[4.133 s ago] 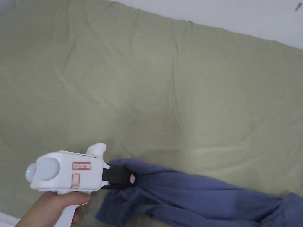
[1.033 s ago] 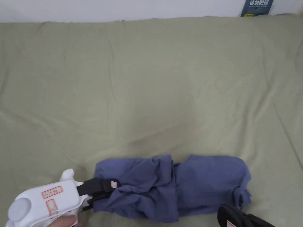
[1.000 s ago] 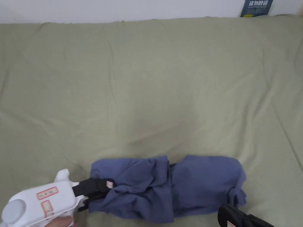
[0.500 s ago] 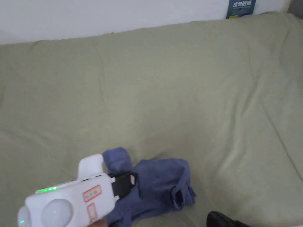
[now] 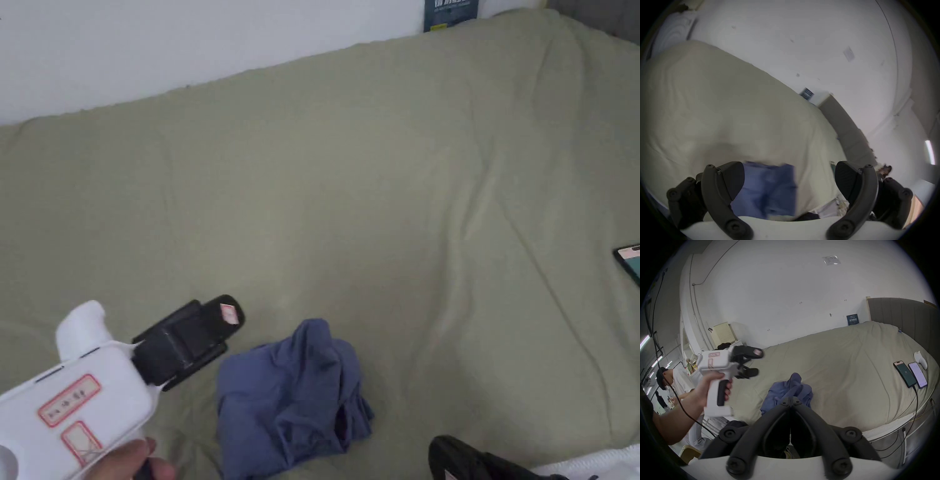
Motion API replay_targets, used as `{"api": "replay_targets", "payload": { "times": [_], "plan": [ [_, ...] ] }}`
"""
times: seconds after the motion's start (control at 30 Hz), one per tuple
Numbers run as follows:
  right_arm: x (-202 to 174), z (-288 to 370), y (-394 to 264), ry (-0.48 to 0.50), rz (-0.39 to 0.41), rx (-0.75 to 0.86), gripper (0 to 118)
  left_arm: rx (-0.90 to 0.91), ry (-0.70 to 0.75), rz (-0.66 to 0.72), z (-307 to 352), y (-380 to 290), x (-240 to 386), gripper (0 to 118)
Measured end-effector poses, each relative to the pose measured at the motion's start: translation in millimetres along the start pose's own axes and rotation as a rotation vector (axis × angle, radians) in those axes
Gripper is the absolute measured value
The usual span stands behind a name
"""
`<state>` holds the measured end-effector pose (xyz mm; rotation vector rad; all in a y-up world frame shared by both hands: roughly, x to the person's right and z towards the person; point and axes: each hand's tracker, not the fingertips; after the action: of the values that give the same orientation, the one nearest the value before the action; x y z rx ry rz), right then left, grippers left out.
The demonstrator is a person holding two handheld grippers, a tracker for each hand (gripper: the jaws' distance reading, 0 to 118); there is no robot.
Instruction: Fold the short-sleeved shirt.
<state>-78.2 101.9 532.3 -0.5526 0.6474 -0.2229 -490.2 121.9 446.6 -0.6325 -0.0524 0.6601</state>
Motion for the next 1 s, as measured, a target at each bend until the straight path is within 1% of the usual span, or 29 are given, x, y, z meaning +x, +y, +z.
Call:
{"api": "replay_targets", "payload": {
  "times": [0.03, 0.07, 0.1, 0.13, 0.17, 0.2, 0.27, 0.33, 0.4, 0.47, 0.53, 0.57, 0.6, 0.67, 0.7, 0.73, 0.77, 0.8, 0.83, 0.87, 0.9, 0.93, 0.97, 1.0],
  "plan": [
    [2, -1, 0, 0.002, -0.013, -0.003, 0, 0.004, 0.061, -0.003, -5, 0, -12, 111],
    [3, -2, -1, 0.003, -0.025, -0.002, 0, -0.034, 0.119, 0.018, -15, -2, -15, 102],
    [4, -2, -1, 0.004, -0.035, 0.0, 0, -0.121, 0.125, 0.064, -30, -10, -21, 69],
    [4, -1, 0, 0.004, -0.041, 0.001, 0, -0.175, 0.062, 0.103, -44, -24, -26, 32],
    [4, 0, 1, 0.002, -0.044, 0.002, 0, -0.216, 0.018, 0.124, -58, -40, -23, 12],
    [5, 0, 1, -0.003, -0.047, 0.002, 0, -0.25, 0.005, 0.124, -75, -57, -18, 12],
    [6, 0, 3, -0.024, -0.057, -0.013, 0, -0.358, -0.057, 0.079, -110, -96, 4, 12],
    [9, -3, 5, -0.054, -0.06, -0.035, 0, -0.441, -0.113, 0.074, -143, -128, 21, 12],
    [11, -8, 9, -0.062, -0.06, -0.057, 0, -0.472, -0.097, 0.093, -164, -144, 26, 12],
    [13, -20, 15, -0.052, -0.054, -0.076, 0, -0.433, -0.104, 0.123, -155, -132, 27, 12],
    [14, -47, 20, -0.007, -0.067, -0.12, 0, -0.382, -0.135, 0.076, -116, -111, 29, 12],
    [15, -68, 22, 0.03, -0.09, -0.146, 0, -0.341, -0.146, 0.047, -96, -99, 26, 12],
    [19, -93, 22, 0.085, -0.129, -0.181, 0, -0.313, -0.14, 0.018, -72, -84, 16, 12],
    [30, -151, 19, 0.137, -0.217, -0.314, 0, -0.258, -0.1, -0.029, -38, -63, 2, 12],
    [37, -176, 14, 0.155, -0.257, -0.352, 0, -0.231, -0.074, -0.037, -25, -56, -7, 15],
    [45, -201, 8, 0.172, -0.284, -0.4, 0, -0.207, -0.052, -0.044, -14, -50, -17, 31],
    [54, -221, 4, 0.173, -0.302, -0.453, 0, -0.207, -0.055, -0.044, -8, -46, -31, 60],
    [58, -234, -1, 0.105, -0.279, -0.486, 0, -0.209, -0.062, -0.038, -5, -45, -47, 102],
    [61, -241, -4, -0.003, -0.21, -0.525, 0, -0.236, -0.096, 0.008, -5, -46, -62, 118],
    [66, -244, -7, -0.013, -0.184, -0.534, 0, -0.253, -0.127, 0.058, -10, -51, -79, 118],
    [74, -246, -12, 0.021, -0.22, -0.516, 0, -0.249, -0.163, 0.107, -13, -54, -92, 118],
    [80, -243, -10, 0.056, -0.338, -0.482, 0, -0.28, -0.183, 0.152, -24, -59, -104, 118],
    [79, -243, -8, 0.0, -0.315, -0.477, 0, -0.317, -0.184, 0.187, -36, -66, -115, 118],
    [78, -243, -6, -0.051, -0.272, -0.473, 0, -0.335, -0.169, 0.208, -50, -73, -121, 118]
  ]
}}
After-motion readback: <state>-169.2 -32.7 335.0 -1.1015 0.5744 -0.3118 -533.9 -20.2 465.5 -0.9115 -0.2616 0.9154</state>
